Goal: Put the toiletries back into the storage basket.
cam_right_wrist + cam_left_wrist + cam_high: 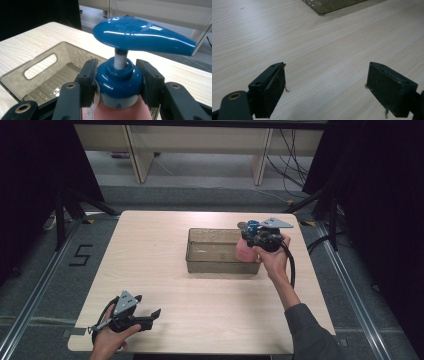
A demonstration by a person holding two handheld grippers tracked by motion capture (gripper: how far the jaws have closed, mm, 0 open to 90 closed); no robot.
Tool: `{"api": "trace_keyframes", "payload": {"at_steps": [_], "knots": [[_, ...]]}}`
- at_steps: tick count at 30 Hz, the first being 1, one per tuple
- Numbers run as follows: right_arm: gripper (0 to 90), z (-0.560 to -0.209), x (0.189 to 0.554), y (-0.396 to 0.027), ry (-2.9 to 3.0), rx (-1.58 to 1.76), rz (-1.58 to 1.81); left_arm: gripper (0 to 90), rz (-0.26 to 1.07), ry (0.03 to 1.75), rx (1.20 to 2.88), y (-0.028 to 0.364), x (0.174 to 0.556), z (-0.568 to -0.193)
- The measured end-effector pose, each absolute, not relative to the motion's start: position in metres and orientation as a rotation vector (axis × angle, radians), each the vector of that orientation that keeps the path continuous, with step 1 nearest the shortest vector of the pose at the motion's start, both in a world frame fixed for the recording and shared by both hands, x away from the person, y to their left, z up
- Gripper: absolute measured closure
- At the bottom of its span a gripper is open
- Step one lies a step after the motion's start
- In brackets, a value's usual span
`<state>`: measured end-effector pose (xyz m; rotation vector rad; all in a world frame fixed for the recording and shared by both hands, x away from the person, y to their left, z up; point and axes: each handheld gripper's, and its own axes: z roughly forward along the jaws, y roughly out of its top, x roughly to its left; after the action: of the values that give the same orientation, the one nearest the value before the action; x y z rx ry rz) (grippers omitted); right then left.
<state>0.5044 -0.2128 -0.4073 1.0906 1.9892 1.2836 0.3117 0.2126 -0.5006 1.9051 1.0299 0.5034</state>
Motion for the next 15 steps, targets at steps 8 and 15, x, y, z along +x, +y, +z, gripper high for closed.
{"api": "trace_keyframes", "payload": {"at_steps": [8,15], "knots": [[53.7,-0.416,0.505,-0.215,2.006,1.115,1.283,15.2,0.502,1.038,1.905,0.212,0.311,-0.501],[53.7,-0.422,0.503,-0.217,1.991,1.089,1.262,15.2,0.504,1.033,1.908,0.213,0.312,-0.500]]}}
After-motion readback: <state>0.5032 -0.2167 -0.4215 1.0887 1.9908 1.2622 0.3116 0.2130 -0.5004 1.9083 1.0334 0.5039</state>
